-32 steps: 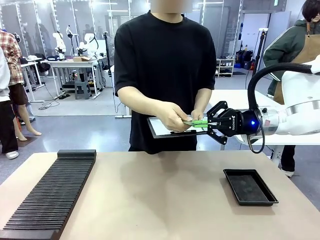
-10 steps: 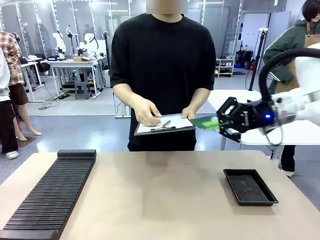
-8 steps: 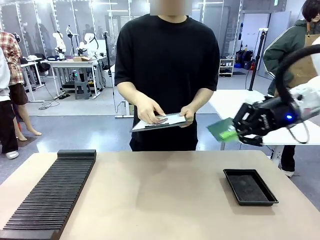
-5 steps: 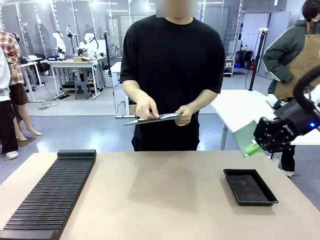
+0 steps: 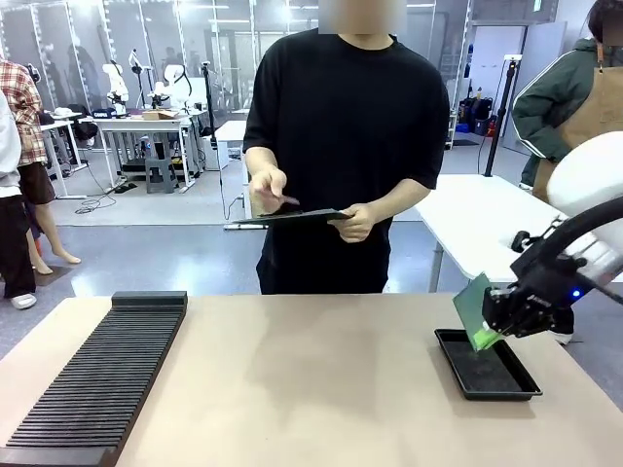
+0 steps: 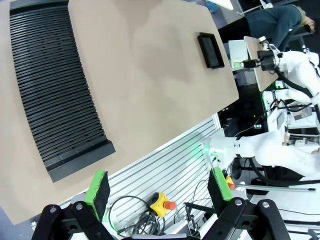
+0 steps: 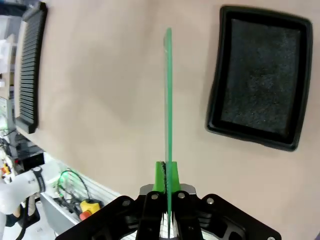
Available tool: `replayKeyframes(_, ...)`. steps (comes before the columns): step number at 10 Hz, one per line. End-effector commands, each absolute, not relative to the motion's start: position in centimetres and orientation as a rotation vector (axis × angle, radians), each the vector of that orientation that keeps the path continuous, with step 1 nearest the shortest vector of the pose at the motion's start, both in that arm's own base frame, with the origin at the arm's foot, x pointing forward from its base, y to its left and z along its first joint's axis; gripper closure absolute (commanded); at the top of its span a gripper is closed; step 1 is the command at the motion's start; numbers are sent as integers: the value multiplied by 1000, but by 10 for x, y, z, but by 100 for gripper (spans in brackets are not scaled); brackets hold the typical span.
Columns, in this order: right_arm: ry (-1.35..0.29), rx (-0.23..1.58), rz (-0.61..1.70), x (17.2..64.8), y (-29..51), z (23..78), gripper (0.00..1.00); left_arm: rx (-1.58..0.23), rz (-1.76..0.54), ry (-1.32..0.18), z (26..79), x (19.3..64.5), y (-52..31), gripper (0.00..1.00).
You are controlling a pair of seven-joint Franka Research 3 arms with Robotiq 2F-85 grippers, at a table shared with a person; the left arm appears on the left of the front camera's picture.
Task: Inspect the PCB.
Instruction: Place the Blank PCB in the ESD tray.
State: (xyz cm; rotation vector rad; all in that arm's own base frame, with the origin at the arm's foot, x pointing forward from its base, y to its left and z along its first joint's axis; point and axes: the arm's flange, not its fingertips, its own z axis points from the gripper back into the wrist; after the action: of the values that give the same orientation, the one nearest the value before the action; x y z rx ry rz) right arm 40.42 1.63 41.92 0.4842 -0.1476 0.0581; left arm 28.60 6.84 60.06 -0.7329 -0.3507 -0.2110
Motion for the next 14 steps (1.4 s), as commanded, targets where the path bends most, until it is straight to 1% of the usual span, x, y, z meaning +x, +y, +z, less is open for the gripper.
replayKeyframes(1,-120,421,7,429,12,401,97,-727,-211,-342,605,287,68,0)
replayKeyframes(2,-135,456,-2,435,13,396,97,-727,-211,-342,605,287,68,0)
replayKeyframes(3,-113,486,2,437,14,391,97,-727,-211,-342,605,287,68,0)
replayKeyframes(5,-68,452,-4,444,15,379,97,-727,-211,-342,605,287,68,0)
replayKeyframes(6,-72,486,-17,445,15,382,97,-727,-211,-342,605,287,68,0)
replayKeyframes(7,-92,458,15,436,11,377,97,-727,-211,-342,605,287,68,0)
replayKeyframes(10,-92,458,15,436,11,377,97,-727,-211,-342,605,287,68,0)
replayKeyframes(11,-83,461,10,439,11,376,97,-727,-211,-342,605,287,68,0)
replayKeyframes(12,-89,394,-45,453,5,359,97,-727,-211,-342,605,287,68,0)
replayKeyframes(13,-143,410,-77,462,-6,355,97,-727,-211,-342,605,287,68,0)
replayKeyframes(14,-116,425,-47,467,-11,347,97,-727,-211,-342,605,287,68,0)
